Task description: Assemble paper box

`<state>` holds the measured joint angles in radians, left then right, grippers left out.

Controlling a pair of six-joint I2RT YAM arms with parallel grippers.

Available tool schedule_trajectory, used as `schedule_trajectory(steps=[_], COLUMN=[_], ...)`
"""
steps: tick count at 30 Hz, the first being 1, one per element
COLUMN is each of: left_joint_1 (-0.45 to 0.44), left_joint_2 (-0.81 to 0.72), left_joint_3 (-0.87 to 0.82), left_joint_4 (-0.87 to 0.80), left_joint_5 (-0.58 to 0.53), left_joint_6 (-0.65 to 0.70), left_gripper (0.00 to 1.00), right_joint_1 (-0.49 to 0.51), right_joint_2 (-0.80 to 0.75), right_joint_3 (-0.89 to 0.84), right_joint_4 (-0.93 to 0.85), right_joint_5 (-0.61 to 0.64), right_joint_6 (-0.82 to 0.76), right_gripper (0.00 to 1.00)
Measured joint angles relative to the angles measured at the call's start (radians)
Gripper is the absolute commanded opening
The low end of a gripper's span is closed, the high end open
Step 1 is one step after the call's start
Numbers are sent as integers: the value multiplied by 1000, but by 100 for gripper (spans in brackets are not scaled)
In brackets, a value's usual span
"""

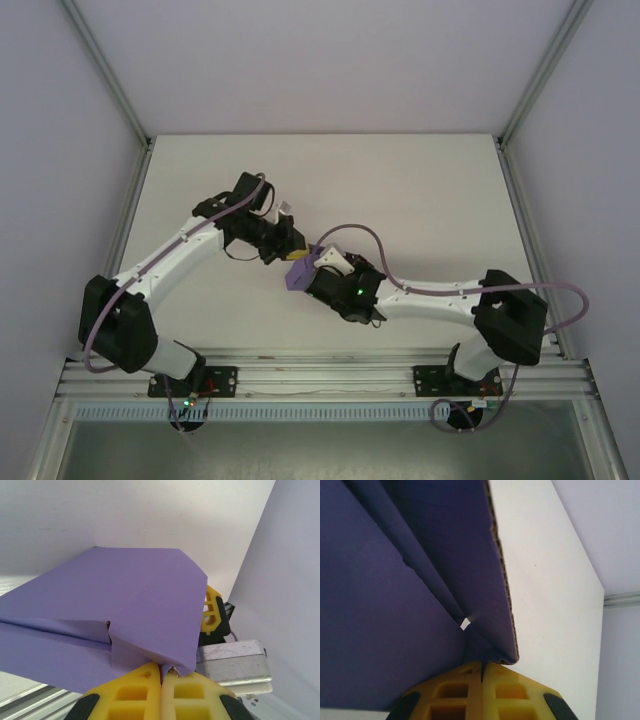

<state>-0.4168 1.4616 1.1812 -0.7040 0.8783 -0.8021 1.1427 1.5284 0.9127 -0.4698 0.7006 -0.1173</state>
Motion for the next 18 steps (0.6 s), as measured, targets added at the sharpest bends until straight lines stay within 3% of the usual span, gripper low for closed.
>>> schedule_trajectory(steps=[5,8,9,14,18], left_joint_1=[0,-15,-26,-108,-156], left_joint_2=[7,16,27,93,106], left_joint_3=[2,2,2,2,2], left_joint_4=[-27,-46,-58,-92,-100], left_joint_5=[-42,-122,-162,-314,-409], left_joint_6=[117,164,182,250,270], left_gripper=[0,4,7,40,50], right_joint_1=[-19,-47,-55,-71,-84], right_joint_2=[-56,-117,-137,-169,-170], right_joint_3=[-2,-1,1,46,66], right_joint_4=[-14,-29,-38,-50,-55], right_joint_5=[-95,-182,-211,-324,-374], right_joint_6=[11,29,38,69,98], right_gripper=[0,0,0,0,0])
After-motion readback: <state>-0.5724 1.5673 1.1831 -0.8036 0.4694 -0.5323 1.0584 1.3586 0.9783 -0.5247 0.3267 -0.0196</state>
